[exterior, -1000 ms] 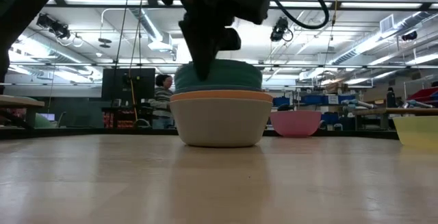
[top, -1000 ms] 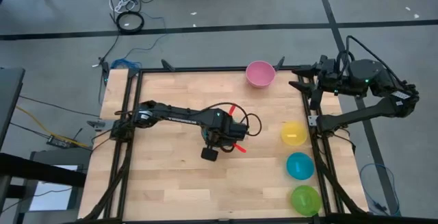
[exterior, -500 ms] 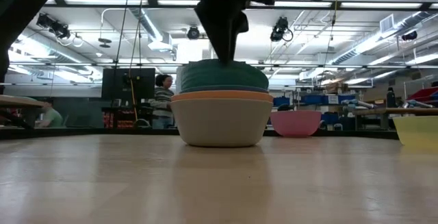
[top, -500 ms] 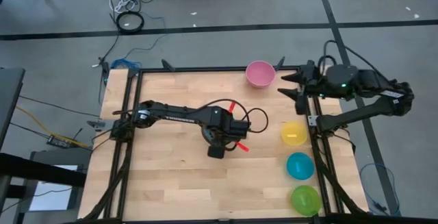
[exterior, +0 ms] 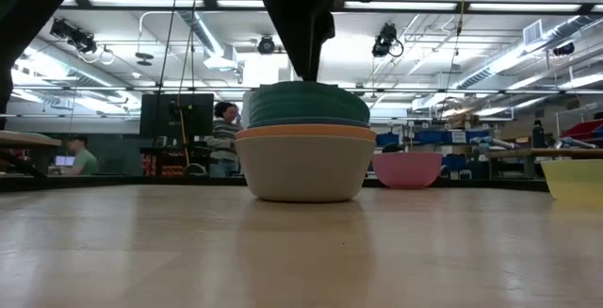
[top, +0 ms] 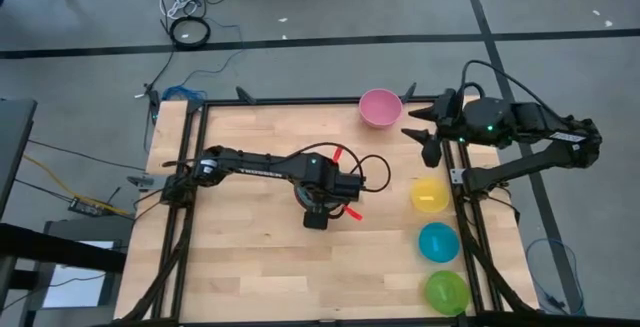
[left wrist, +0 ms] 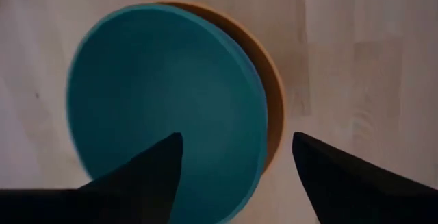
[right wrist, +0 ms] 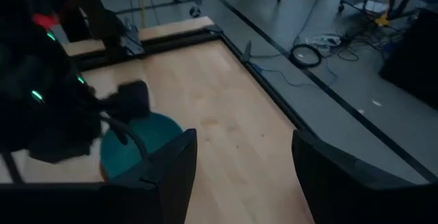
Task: Nest bowls inside each other
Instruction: Stack the pink bowl on top of the green bowl
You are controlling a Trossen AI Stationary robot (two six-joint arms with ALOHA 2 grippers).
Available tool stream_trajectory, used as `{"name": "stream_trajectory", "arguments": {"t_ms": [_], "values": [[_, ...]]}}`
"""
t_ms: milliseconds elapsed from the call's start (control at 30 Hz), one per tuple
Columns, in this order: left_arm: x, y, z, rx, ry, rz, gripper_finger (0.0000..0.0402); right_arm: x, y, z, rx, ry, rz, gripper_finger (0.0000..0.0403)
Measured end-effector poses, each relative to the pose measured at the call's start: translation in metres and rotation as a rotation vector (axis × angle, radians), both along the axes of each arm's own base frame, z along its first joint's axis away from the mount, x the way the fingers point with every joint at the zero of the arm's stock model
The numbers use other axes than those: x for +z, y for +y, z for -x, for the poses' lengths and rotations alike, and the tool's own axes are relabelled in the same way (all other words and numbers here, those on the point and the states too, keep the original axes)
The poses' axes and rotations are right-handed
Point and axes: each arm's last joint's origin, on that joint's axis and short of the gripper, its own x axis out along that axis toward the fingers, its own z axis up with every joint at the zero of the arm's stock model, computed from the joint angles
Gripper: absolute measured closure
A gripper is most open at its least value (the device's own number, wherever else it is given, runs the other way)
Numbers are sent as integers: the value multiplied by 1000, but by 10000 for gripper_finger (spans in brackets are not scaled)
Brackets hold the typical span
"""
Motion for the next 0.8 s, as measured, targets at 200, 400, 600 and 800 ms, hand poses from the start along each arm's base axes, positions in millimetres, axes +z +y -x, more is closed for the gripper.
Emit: {"name": "stream_trajectory", "arguments": {"t_ms": [200,400,600,800], "values": [[10,0,2,21,-47,5,118,-1,-1,2,-21,7,0,186],[-1,-2,1,30,-39,-3,118,-1,-1,2,-22,4,-4,190],[5,-5,6,58,-52,-5,118,-1,0,2,-21,3,-9,190],[20,-8,16,62,-84,-70,118,-3,-1,3,-51,23,-9,199]]}}
